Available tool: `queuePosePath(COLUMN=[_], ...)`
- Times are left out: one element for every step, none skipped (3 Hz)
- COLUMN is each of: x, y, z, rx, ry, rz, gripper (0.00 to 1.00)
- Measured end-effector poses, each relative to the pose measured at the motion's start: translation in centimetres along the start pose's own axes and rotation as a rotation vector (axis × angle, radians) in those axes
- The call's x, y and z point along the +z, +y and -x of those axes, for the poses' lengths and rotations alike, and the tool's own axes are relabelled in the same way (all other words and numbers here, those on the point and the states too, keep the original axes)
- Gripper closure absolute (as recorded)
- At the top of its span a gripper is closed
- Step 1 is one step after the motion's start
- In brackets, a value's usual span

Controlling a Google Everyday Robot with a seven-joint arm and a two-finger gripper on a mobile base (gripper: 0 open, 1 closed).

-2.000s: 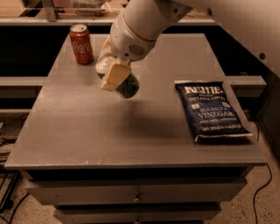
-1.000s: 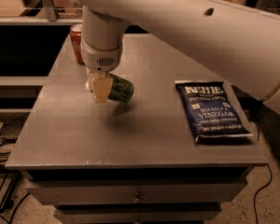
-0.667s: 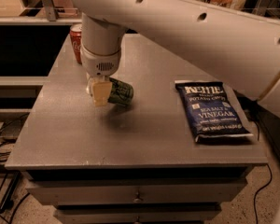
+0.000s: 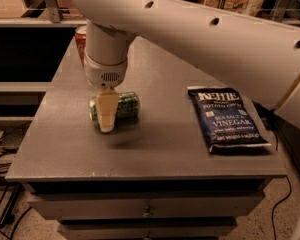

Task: Knock green can over

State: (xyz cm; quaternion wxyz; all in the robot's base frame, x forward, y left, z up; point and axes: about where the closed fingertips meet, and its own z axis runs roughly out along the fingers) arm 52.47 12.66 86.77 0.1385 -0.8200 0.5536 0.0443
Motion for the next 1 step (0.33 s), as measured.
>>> queuePosePath(x=[0.0], y=[0.0], z=[0.0], rx=[0.0], ry=[0.0], rz=[0.0], gripper=[0.0])
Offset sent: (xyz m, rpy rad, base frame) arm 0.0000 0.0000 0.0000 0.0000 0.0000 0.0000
